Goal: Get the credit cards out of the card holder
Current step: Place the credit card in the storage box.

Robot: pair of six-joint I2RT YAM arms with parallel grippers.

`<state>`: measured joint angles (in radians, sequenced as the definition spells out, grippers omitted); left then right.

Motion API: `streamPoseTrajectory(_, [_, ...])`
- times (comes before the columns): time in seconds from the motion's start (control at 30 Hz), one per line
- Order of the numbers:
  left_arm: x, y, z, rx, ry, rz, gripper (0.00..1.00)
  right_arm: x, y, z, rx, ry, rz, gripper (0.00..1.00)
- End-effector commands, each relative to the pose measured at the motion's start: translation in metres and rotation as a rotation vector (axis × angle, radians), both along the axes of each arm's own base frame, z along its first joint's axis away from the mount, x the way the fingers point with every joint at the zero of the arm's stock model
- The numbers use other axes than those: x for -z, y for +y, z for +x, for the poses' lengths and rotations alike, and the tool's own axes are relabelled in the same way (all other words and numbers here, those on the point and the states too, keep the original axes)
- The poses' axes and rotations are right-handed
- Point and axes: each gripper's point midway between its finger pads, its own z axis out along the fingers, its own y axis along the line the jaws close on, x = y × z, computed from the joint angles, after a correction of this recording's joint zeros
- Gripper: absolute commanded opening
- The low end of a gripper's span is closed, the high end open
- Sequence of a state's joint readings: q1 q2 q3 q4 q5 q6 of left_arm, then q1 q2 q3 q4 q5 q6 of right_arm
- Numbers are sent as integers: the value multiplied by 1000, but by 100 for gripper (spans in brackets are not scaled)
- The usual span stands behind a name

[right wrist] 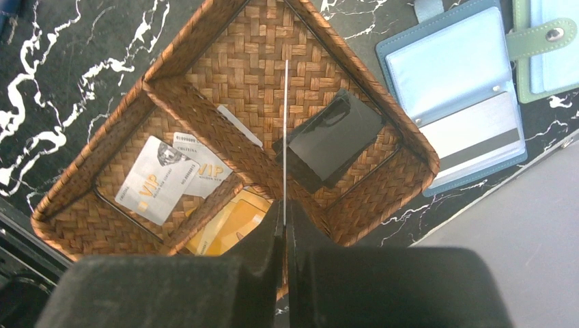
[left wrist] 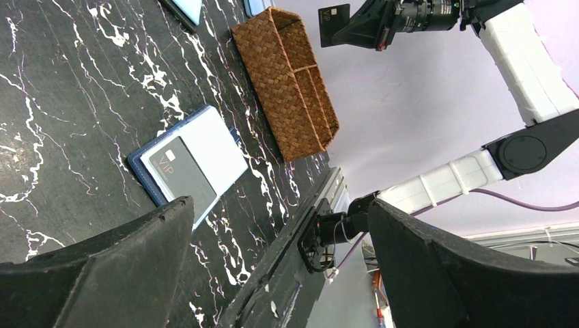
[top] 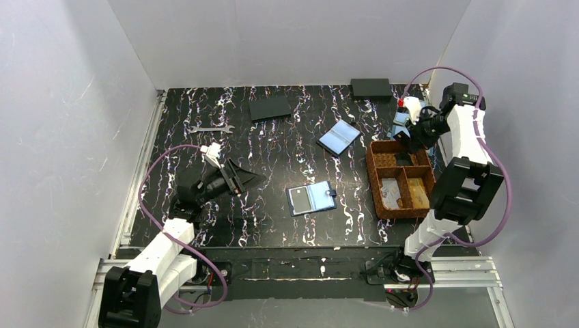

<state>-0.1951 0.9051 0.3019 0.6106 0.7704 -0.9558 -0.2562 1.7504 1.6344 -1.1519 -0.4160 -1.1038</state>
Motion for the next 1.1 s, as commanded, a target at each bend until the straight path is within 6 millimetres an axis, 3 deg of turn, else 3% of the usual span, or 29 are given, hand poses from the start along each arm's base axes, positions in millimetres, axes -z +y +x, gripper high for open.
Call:
streamPoseTrajectory(0.0, [-10,0,-1,15,-22,-10,98,-3,-7,5,-65,2,-28,6])
streamPoseTrajectory(0.6, [10,3,3,-1,127,-40,98,34,-13,13,-163,120,-62,6])
streamPoseTrajectory(1.07, [7,1,0,25,122,-45,98,49,-7,17,-248,161,-157,6])
